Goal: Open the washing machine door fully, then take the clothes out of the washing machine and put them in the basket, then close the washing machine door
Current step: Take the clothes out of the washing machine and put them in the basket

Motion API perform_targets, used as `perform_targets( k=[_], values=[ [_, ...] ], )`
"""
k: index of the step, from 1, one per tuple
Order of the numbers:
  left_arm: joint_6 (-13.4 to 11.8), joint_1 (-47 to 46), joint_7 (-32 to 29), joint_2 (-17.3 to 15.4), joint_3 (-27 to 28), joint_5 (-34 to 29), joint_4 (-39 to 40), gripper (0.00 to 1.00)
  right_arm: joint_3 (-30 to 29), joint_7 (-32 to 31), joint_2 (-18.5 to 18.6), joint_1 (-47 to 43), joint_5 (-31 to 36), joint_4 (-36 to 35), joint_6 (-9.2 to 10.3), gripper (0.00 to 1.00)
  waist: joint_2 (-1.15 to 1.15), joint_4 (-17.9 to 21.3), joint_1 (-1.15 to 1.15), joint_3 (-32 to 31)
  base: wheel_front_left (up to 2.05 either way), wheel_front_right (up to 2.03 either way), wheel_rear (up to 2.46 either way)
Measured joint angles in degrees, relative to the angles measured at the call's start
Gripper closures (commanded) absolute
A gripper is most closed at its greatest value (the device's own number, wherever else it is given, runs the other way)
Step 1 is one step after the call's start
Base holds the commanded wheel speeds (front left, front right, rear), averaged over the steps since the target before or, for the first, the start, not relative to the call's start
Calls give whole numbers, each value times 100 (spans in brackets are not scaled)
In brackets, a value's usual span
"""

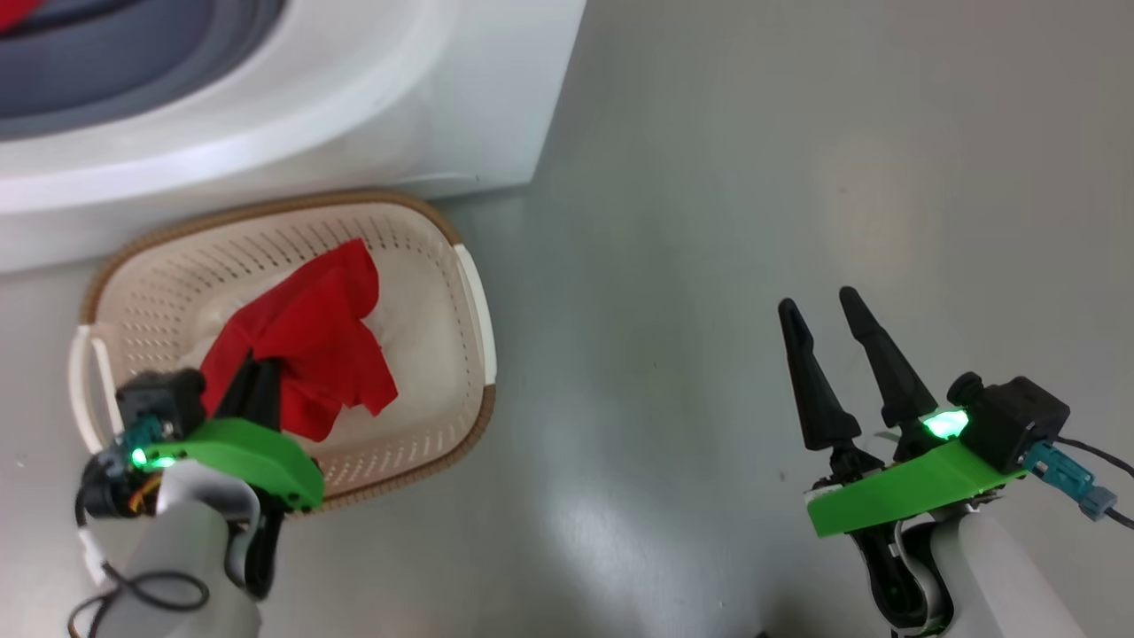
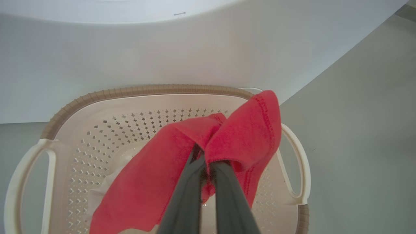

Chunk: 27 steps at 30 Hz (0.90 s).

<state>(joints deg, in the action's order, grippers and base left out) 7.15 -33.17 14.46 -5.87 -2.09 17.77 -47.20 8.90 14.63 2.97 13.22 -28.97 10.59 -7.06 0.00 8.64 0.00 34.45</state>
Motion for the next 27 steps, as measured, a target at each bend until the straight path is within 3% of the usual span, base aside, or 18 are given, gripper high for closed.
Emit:
perform_targets(
  k=[13, 24, 25, 27],
  values=[
    [1, -1072, 0, -231, -252, 265, -1266, 100, 163, 0, 0, 275, -47, -126, 0, 0, 0, 104, 0, 796, 0, 0, 0],
    [1, -1322, 0, -240, -336, 410, -1504, 100, 120, 0, 0, 446, -33, -205, 0, 0, 0, 110, 0, 1137, 0, 0, 0],
    [1, -1322, 0, -240, -336, 410, -1504, 96, 120, 0, 0, 446, -33, -205, 0, 0, 0, 110, 0, 1137, 0, 0, 0],
    [1, -1322, 0, -238, -328, 425, -1510, 62, 112, 0, 0, 446, -24, -209, 0, 0, 0, 93, 0, 1128, 0, 0, 0]
  ],
)
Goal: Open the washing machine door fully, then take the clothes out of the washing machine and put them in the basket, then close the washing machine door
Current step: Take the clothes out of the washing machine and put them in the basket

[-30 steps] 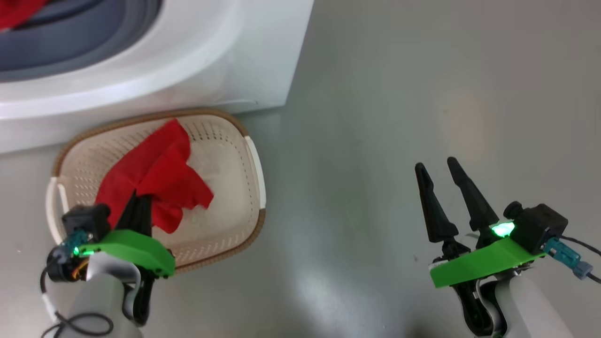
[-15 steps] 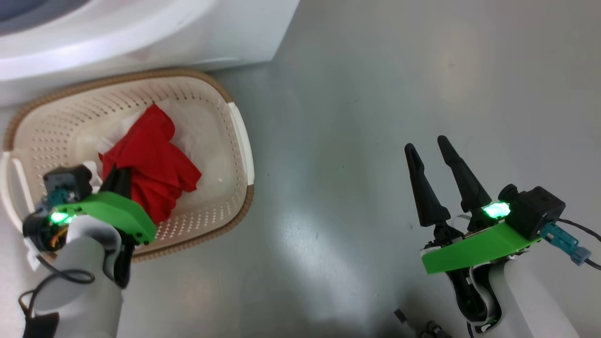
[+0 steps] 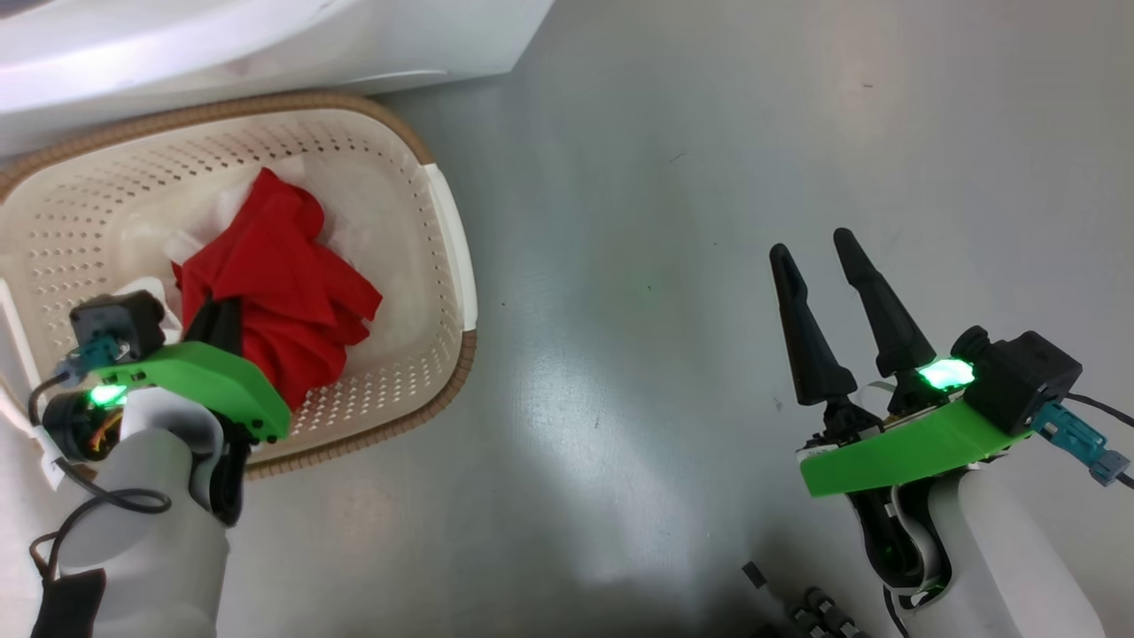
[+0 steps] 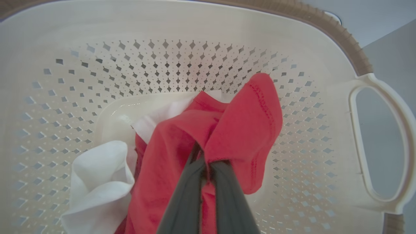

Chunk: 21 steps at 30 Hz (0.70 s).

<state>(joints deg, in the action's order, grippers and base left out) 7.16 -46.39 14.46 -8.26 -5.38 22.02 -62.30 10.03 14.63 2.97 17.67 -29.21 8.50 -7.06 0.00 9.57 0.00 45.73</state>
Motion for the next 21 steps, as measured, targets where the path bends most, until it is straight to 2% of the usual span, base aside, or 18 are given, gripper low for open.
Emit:
perform_targets(
  k=[1, 2, 13, 21],
  values=[
    [0, 0, 0, 3, 12, 24, -3, 19, -5, 0, 0, 0, 5, 1, 0, 0, 0, -10, 0, -9, 0, 0, 0],
    [0, 0, 0, 13, 36, 34, 0, 0, -13, 0, 0, 0, 5, 3, 0, 0, 0, -22, 0, -21, 0, 0, 0],
    [0, 150, 0, 109, 249, 119, 148, 0, -48, 0, 0, 8, 74, 131, 0, 0, 0, -122, 0, -390, 0, 0, 0],
    [0, 730, 1, 201, 371, 98, 838, 0, -154, 0, 1, -35, 164, 288, 0, 0, 0, -205, 0, -927, 0, 0, 0]
  ],
)
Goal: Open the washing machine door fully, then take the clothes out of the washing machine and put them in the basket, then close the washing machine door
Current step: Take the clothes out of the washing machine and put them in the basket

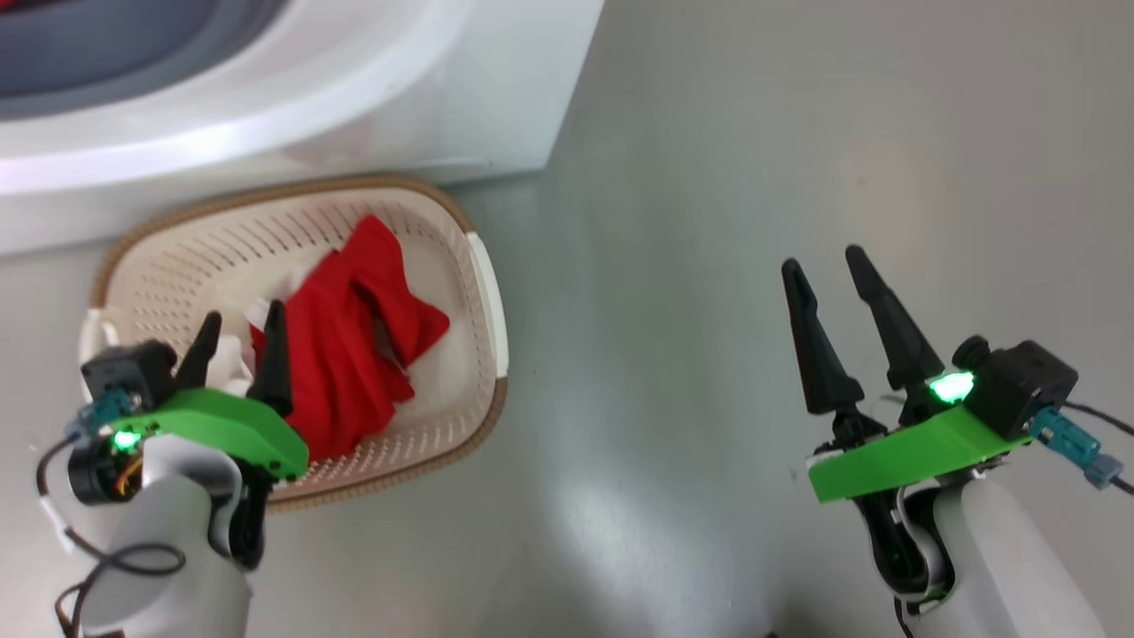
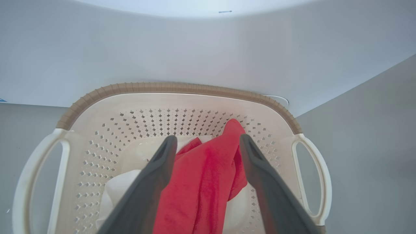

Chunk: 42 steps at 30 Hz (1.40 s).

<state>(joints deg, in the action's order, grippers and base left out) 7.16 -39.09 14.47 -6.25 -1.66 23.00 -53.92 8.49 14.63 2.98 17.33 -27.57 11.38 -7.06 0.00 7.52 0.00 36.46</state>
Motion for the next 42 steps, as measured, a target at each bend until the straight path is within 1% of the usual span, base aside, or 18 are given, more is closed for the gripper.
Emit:
perform_targets(
  k=[12, 23, 24, 31, 42],
  values=[
    [0, 939, -1, 164, 130, -341, 1089, 0, -54, 0, 44, -407, 51, 202, 0, 0, 0, -231, 0, -954, 0, 0, 0],
    [0, 1979, 0, 252, 234, -584, 2025, 0, -55, 0, 199, -1028, 33, 312, 0, 0, 0, -415, 0, -1881, 0, 0, 0],
    [0, 2118, -1, 267, 261, -593, 2209, 0, -58, 0, 233, -1137, 21, 315, 0, 0, 0, -445, 0, -2036, 0, 0, 0],
    [0, 2582, -1, 324, 398, -790, 2888, 0, -48, 0, 301, -1417, -10, 326, 0, 0, 0, -534, 0, -2511, 0, 0, 0],
    [0, 3502, -1, 349, 558, -900, 3885, 0, -85, 0, 425, -1921, -68, 247, 0, 0, 0, -625, 0, -3096, 0, 0, 0]
  ],
)
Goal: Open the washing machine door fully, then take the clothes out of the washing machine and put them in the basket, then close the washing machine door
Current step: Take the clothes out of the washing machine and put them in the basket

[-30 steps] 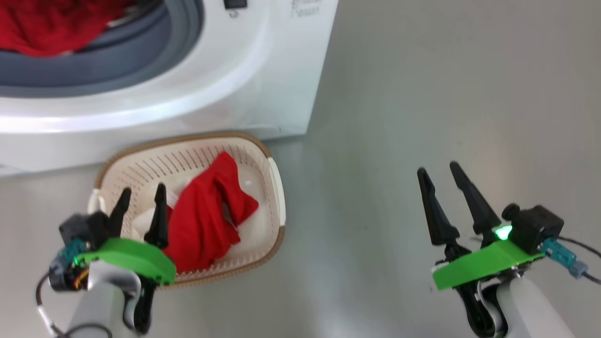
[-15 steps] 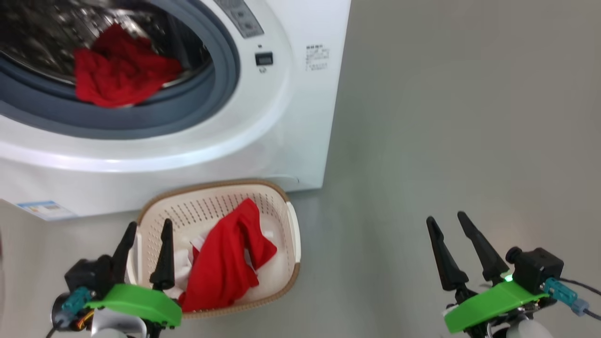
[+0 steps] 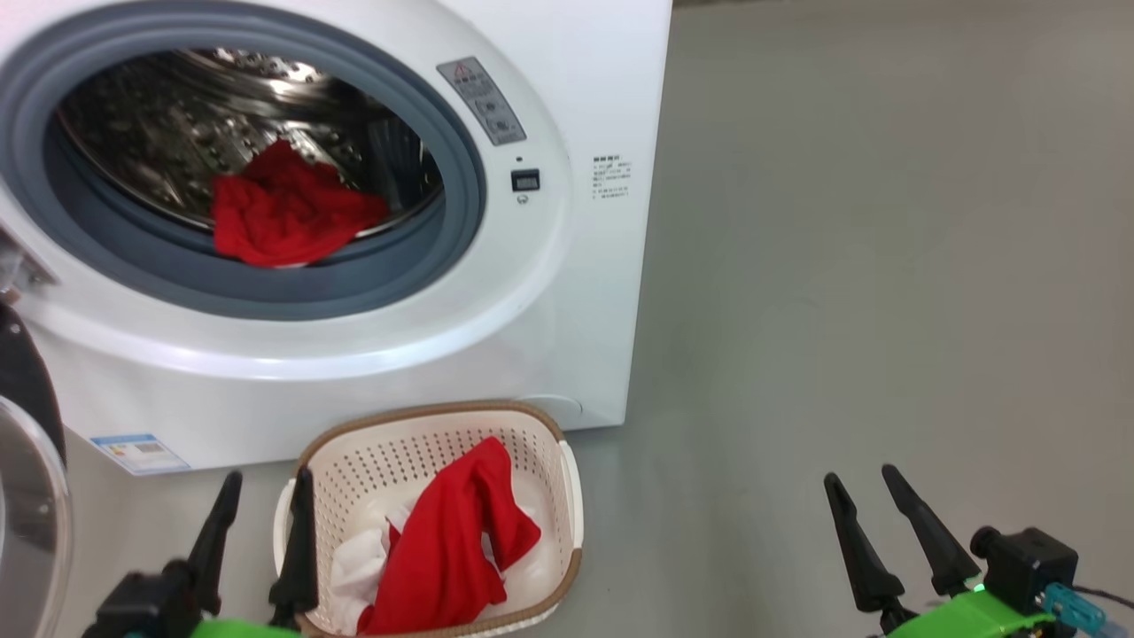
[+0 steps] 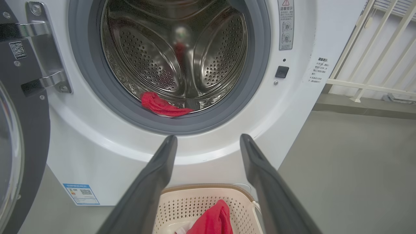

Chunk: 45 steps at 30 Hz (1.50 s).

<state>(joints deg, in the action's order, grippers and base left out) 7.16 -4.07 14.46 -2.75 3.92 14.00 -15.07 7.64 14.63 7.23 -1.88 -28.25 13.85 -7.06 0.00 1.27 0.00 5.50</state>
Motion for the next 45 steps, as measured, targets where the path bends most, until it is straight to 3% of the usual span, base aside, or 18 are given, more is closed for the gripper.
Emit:
perform_targets(
  k=[11, 30, 38, 45],
  values=[
    [0, 829, 1, 11, 182, -93, 617, 0, -163, 0, 45, -313, -47, -155, 0, 0, 0, -35, 0, -233, 0, 0, 0],
    [0, 807, 1, 18, 216, -73, 671, 0, -235, 0, -20, -352, -46, -190, 0, 0, 0, -20, 0, -65, 0, 0, 0],
    [0, 221, 0, 30, 102, -215, 163, 0, -238, 0, -168, -186, -44, -182, 0, 0, 0, 9, 0, 129, 0, 0, 0],
    [1, -1114, 1, -193, -97, -436, -573, 0, -192, 0, -255, 209, -40, -201, 0, 0, 0, 53, 0, 513, 0, 0, 0]
  ],
)
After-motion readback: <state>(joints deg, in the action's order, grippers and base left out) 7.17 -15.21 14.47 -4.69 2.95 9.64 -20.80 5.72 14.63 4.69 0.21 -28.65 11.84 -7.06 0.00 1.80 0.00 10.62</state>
